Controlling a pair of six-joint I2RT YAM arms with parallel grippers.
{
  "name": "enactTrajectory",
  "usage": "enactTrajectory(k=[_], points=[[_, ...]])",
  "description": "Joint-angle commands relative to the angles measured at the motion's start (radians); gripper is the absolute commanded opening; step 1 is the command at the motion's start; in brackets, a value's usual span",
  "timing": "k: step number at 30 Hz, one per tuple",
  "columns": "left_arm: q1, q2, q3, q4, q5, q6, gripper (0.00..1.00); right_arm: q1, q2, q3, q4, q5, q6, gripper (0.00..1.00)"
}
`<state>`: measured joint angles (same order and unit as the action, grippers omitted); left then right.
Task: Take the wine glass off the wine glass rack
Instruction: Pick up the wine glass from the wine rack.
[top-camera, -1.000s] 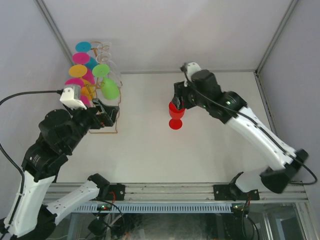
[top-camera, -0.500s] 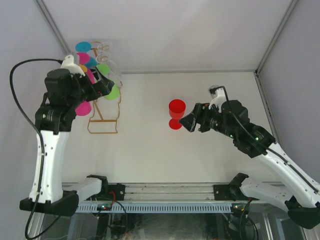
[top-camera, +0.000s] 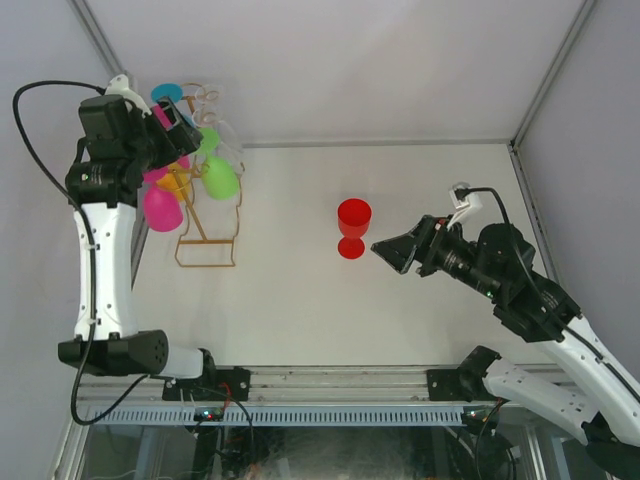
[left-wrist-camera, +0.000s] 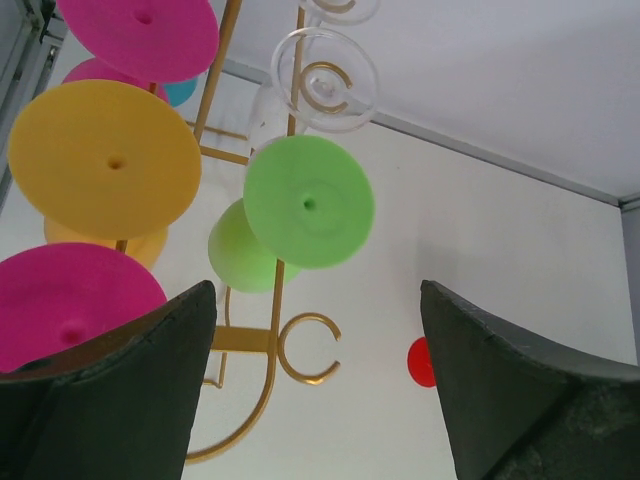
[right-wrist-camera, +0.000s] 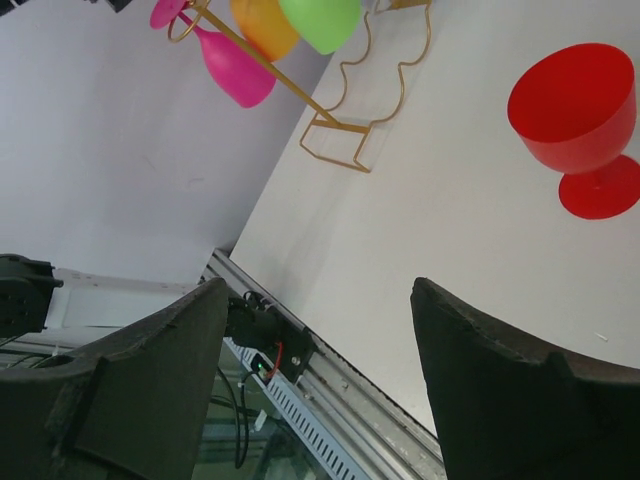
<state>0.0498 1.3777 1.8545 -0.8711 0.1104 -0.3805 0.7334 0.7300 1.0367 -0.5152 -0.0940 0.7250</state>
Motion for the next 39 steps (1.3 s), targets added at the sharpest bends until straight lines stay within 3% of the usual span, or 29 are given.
enactTrajectory(k=[1, 15, 26, 39], points=[[0.011, 0.039, 0.066, 0.005, 0.026, 0.026, 0.86, 0.004, -0.026, -0.005, 0.021, 0.032, 0.022, 0.74], [0.022, 0.162, 0.102, 0.044, 0.053, 0.013, 0.84, 0.004, -0.055, -0.021, 0.016, 0.046, 0.064, 0.72], [0.027, 0.178, 0.022, 0.089, 0.078, -0.036, 0.64, 0.004, -0.090, -0.048, 0.011, 0.110, 0.077, 0.71], [0.038, 0.176, -0.033, 0.112, 0.042, -0.094, 0.52, 0.004, -0.096, -0.054, 0.013, 0.145, 0.108, 0.69]])
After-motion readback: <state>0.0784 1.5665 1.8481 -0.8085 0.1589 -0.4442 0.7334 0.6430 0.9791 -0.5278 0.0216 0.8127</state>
